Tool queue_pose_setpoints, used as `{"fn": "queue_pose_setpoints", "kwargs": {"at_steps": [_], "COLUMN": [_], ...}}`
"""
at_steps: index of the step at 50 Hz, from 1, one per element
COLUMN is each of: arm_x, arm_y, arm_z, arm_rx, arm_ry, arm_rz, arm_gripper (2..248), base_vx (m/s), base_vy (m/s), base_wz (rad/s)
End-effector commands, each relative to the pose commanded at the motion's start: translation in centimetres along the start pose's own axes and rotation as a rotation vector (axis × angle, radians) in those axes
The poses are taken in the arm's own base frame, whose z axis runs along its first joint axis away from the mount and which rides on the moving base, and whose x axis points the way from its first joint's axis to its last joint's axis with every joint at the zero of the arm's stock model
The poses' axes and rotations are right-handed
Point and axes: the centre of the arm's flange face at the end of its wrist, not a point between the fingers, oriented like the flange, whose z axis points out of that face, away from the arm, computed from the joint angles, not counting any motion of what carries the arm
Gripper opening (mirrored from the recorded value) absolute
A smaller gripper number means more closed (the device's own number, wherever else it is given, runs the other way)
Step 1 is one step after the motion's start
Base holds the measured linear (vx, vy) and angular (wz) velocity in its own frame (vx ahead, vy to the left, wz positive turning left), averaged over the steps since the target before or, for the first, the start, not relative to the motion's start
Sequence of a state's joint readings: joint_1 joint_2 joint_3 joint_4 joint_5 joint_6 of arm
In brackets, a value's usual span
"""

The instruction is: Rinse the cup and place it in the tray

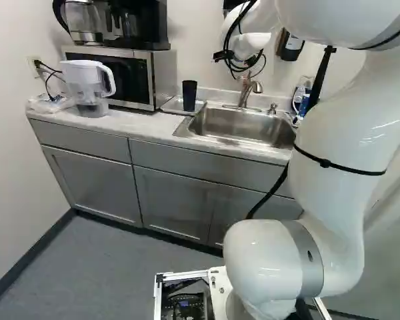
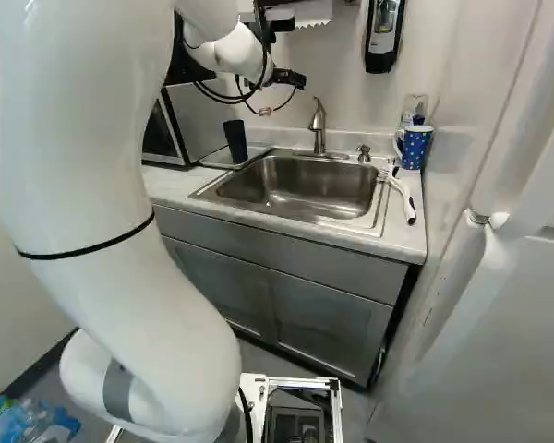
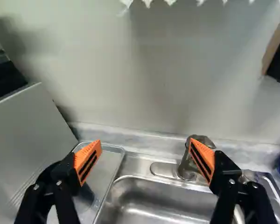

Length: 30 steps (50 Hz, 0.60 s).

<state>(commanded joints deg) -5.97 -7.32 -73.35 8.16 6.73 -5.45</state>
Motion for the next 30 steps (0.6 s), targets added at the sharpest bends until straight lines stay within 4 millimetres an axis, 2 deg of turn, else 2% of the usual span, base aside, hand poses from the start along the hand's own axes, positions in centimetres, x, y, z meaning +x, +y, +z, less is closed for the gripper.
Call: {"fn": "queue_pose_setpoints", "kwargs": {"at_steps": [30], "arm_x": [-2.5], "arm_y": [-0.7], "arm_z": [-3.3], "arm_rx": [0.028], "arm_ry": [-0.188], "arm_rz": [-0.005], "arm_gripper": [247], "base_vx": [0.000], "base_vy": [0.000], "base_wz": [0.000]}}
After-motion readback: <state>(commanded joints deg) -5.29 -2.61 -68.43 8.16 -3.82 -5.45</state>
